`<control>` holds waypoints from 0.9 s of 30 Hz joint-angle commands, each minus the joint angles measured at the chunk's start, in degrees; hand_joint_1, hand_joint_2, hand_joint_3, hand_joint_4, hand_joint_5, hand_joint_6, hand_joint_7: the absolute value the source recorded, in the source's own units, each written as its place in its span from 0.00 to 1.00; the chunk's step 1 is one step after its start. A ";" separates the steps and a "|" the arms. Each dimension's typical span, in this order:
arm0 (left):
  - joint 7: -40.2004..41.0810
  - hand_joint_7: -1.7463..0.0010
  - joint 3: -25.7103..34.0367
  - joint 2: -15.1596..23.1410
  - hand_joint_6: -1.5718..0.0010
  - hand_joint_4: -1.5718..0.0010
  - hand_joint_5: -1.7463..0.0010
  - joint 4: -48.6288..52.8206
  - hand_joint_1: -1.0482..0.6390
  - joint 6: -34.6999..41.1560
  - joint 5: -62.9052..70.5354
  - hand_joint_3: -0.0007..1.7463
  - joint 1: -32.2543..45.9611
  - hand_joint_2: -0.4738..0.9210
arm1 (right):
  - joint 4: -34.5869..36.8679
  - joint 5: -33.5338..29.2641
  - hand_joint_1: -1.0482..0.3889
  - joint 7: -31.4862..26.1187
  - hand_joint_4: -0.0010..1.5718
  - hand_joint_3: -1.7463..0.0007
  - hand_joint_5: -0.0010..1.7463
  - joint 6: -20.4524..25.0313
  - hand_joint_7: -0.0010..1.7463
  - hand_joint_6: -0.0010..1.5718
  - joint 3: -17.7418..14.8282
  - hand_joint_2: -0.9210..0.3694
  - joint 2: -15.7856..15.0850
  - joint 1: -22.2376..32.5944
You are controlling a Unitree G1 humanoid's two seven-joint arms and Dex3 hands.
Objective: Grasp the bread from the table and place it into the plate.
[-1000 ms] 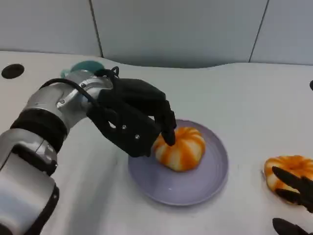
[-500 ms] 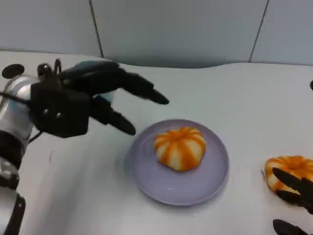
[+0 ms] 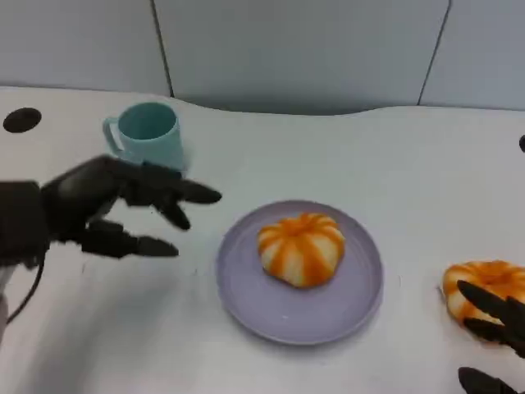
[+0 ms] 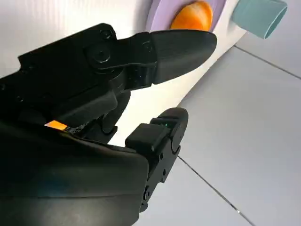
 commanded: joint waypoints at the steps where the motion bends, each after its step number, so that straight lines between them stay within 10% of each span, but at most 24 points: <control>1: 4.41 0.60 1.79 -0.78 0.64 0.77 0.15 -4.35 0.31 6.84 -0.34 0.03 6.32 1.00 | 0.00 0.70 0.50 -0.20 0.55 0.81 0.06 0.29 0.00 0.42 -0.65 0.00 -0.46 -0.07; 4: 4.59 0.39 3.13 -2.23 0.71 0.74 0.11 -6.03 0.32 13.02 -3.08 0.01 8.99 1.00 | 0.56 0.77 0.50 -0.07 0.55 0.81 0.06 -0.01 0.00 0.42 -0.64 0.00 -0.72 -0.40; 16: 13.91 0.04 2.22 -3.79 0.72 0.64 0.00 -9.48 0.37 28.62 1.85 0.00 13.68 1.00 | 2.42 0.60 0.50 -0.40 0.55 0.82 0.06 -0.10 0.00 0.42 -0.96 0.00 -1.04 -1.83; 27: 15.94 0.00 0.34 -2.51 0.66 0.59 0.00 -13.03 0.36 34.12 7.14 0.02 17.20 1.00 | 2.16 0.84 0.50 -0.12 0.56 0.82 0.06 0.63 0.00 0.42 -1.16 0.00 -1.25 -2.14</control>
